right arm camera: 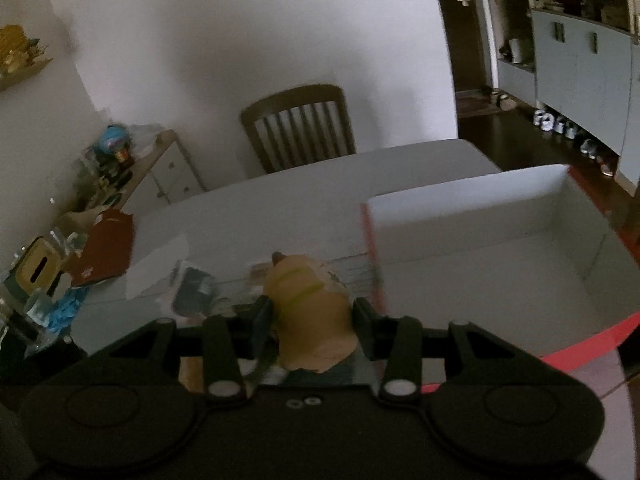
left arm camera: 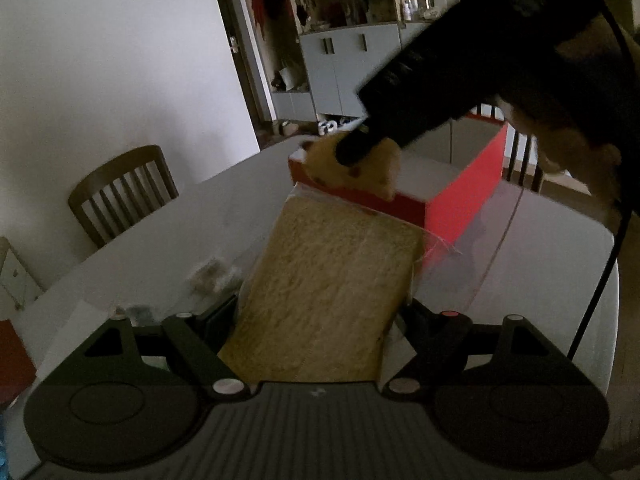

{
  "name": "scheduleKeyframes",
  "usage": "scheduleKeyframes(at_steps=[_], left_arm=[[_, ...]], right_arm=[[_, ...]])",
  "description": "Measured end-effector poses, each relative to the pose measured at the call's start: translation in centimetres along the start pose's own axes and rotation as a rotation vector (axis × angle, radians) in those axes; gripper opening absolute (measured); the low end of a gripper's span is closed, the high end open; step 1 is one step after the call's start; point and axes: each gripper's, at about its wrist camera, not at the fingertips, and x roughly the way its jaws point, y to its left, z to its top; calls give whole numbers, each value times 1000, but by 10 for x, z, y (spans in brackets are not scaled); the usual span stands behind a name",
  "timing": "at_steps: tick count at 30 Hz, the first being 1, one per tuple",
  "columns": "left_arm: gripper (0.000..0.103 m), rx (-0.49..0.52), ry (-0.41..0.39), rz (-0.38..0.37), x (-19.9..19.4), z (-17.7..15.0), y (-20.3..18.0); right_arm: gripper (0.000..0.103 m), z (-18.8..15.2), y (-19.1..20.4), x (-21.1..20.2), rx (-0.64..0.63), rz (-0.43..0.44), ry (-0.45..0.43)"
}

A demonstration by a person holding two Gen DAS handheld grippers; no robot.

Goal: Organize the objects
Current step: 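Carry the bread and plush toy over the red shoebox with both grippers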

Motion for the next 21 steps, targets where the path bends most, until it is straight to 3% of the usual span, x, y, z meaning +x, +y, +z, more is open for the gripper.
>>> scheduleKeyframes(at_steps=[10,21], left_arm=[[84,-17,2,-6,48,67,-36],[84,-19,56,-3,110,131,-67]], right_arm=[[44,9,-89,-22,30,-60,-25],[44,13,-150,-23,12,-106,-21]])
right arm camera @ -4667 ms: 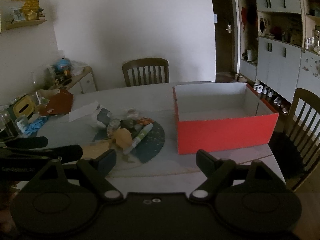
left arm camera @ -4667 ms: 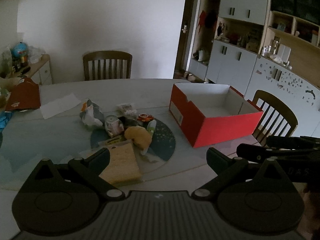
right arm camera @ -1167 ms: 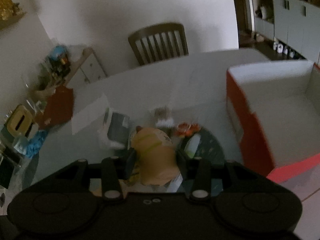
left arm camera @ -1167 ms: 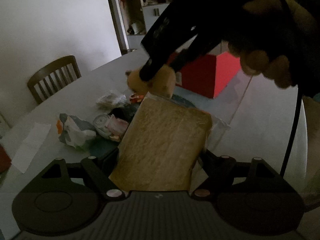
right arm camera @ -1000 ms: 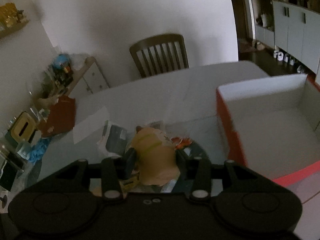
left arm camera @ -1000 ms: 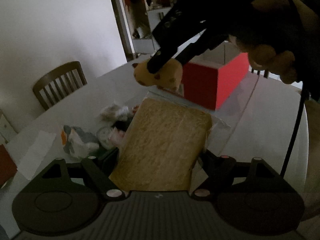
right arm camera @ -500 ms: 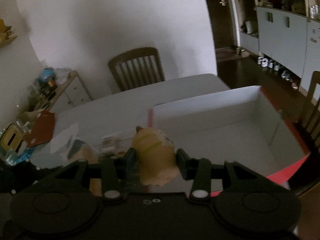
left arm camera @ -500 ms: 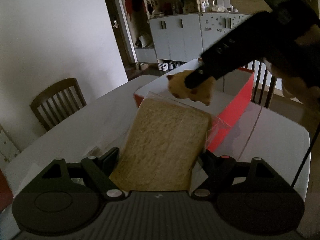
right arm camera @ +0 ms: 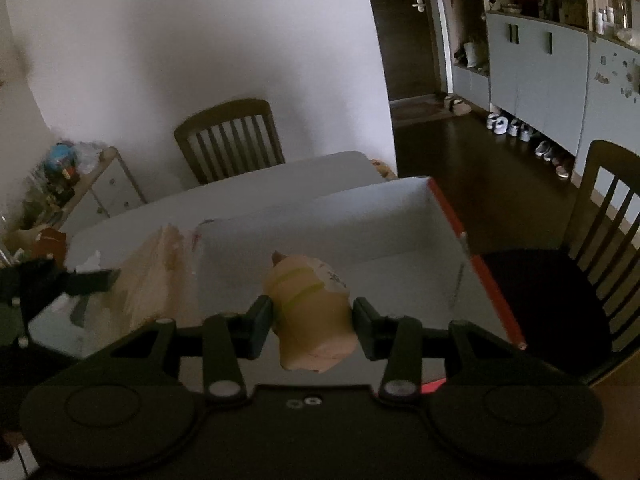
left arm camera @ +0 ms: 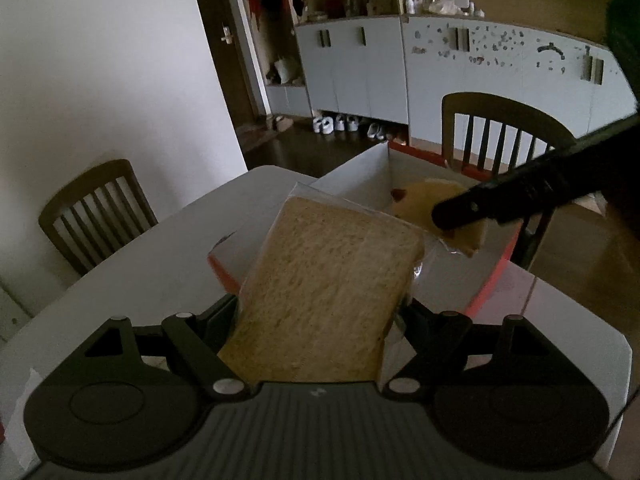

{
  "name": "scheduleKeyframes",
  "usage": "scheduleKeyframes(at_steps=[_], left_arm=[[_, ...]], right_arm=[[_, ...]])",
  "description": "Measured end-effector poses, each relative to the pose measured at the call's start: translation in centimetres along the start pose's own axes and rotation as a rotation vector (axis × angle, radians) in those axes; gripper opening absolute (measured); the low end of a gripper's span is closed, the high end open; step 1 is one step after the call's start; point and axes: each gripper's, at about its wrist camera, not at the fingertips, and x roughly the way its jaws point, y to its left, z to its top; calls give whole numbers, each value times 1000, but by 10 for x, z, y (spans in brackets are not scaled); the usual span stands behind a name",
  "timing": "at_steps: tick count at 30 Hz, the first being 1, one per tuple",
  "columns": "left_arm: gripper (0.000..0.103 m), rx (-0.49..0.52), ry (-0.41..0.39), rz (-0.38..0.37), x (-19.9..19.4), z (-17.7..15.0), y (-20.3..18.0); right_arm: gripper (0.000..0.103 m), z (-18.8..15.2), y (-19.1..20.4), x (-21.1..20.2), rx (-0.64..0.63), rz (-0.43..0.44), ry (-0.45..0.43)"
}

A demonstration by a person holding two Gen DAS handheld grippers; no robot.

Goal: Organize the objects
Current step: 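Carry the bread and plush toy over the red shoebox with both grippers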

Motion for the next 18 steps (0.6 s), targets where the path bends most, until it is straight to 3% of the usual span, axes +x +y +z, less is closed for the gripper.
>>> scheduleKeyframes(at_steps=[10,18], left_arm=[[84,-24,132,4,61,38,-12],[84,-65,254,12,109,55,-16]], right_arm=[[43,-10,-8,26,-125,-69,37],[43,-13,-6,55,-195,-77,104]])
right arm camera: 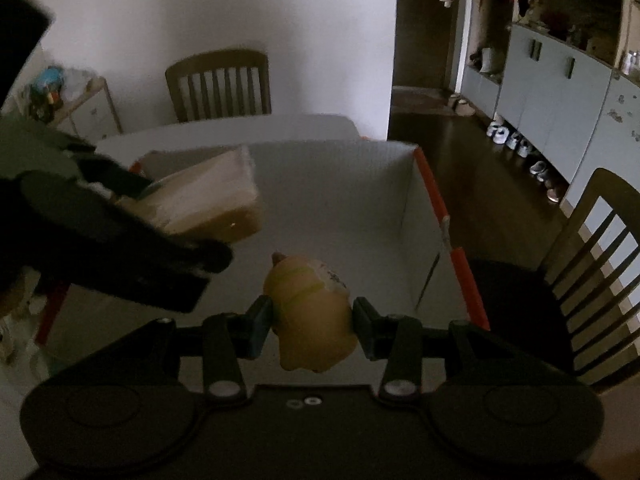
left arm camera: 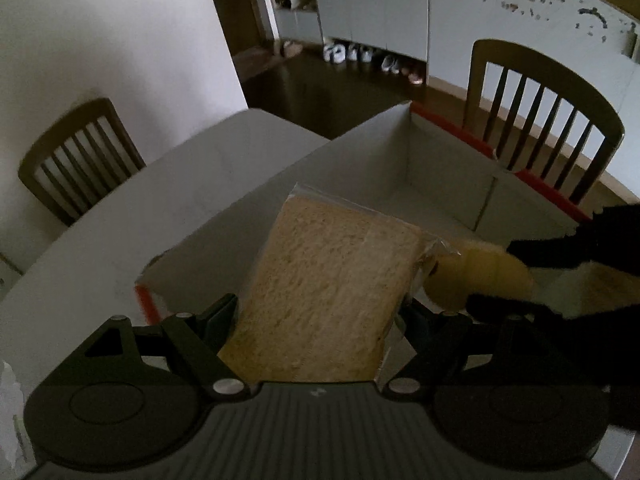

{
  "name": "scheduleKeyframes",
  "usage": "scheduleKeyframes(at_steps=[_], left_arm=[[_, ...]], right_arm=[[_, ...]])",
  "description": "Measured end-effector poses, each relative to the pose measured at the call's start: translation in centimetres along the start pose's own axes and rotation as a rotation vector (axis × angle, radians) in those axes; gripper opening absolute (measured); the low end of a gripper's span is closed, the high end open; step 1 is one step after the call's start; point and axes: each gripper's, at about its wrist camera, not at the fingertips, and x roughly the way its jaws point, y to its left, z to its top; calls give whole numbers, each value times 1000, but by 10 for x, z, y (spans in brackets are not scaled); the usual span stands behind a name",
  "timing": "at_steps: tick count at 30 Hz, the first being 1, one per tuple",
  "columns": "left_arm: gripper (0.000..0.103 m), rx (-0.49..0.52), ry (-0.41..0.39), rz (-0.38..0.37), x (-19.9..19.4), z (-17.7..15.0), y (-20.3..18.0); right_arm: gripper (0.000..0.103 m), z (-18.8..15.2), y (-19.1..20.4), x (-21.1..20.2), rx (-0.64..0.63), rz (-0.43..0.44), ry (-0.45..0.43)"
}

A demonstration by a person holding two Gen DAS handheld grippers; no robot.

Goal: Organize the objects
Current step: 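Carry the bread and plush toy over the red shoebox with both grippers, then lower both items into the shoebox and open both grippers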

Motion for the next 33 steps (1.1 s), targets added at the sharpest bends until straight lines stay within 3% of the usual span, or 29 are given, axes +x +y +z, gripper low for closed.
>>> scheduleKeyframes(at_steps=[13,17,27,31,33], left_arm=[[84,-18,183,9,64,12,-8],[84,-37,240,-2,80,10,-7],[85,-110,312,-64,98,2,6],[86,-135,318,-82,99,0,13],[86,-138,314,-79,97,-2,15]], right_arm=[[44,7,2,43,-131,-27,151],[45,7,1,57,-115,-15,211],[50,8,-1,62,-127,1,241],[61,8,-3,61,-106,7,242],[62,9,-5,57,-99,7,234]])
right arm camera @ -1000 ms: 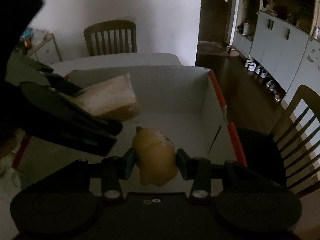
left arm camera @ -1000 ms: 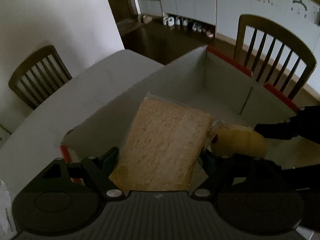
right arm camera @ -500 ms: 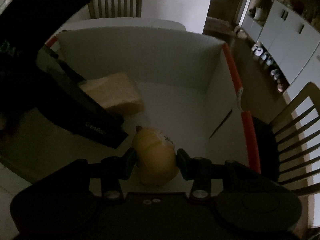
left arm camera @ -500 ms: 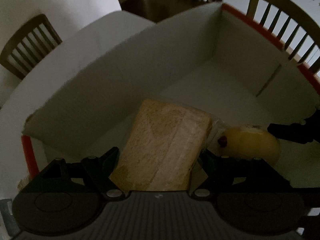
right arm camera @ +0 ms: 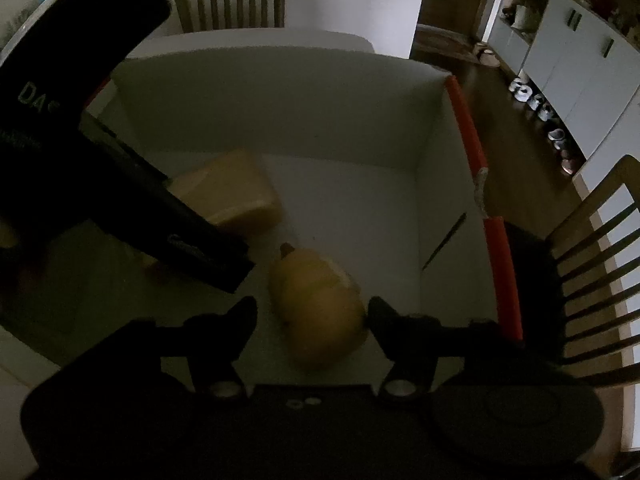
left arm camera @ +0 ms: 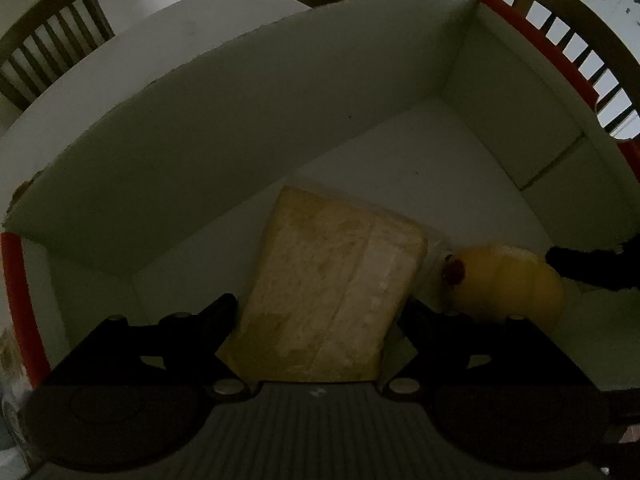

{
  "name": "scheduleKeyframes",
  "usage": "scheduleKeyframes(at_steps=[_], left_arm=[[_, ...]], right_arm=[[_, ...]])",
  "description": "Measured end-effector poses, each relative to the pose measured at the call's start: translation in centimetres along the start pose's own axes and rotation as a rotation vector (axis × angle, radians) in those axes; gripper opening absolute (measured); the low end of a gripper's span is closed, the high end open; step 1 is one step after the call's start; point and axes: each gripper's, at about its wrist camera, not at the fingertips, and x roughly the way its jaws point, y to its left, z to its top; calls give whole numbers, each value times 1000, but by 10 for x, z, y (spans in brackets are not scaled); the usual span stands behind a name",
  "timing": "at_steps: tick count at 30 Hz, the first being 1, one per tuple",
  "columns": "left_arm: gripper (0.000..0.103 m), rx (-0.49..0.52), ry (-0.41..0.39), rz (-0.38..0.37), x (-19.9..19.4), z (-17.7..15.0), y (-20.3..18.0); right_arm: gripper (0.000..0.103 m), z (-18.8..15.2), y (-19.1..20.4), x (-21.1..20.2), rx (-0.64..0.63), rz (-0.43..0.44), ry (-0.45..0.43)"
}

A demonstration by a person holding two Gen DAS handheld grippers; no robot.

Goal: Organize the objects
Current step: 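Lower both items into the shoebox and open both grippers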

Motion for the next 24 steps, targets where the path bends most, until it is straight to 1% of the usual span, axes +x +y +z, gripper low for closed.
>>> scheduleKeyframes(at_steps=[2,9,14,18,20,24], left_arm=[[90,3,-7,9,-2,-2,2],[90,1,-81,-17,-23,-14,15],[90,-3,-150,-46,-48,-23,24],[90,-10,-210,-66,-69,-39,35],[90,-23,-233,-82,-81,-51,36],[90,-28,-282,-99,-101,-58,32]], right_arm=[[62,0,-1,-4,0,1,-8],[62,-6,-11,-22,24,3,-54],[62,-10,-12,-42,41,-3,-97],[63,-15,-10,-59,52,-10,-126],[63,-17,-9,-66,55,-15,-138],[63,-23,-1,-80,65,-10,-160]])
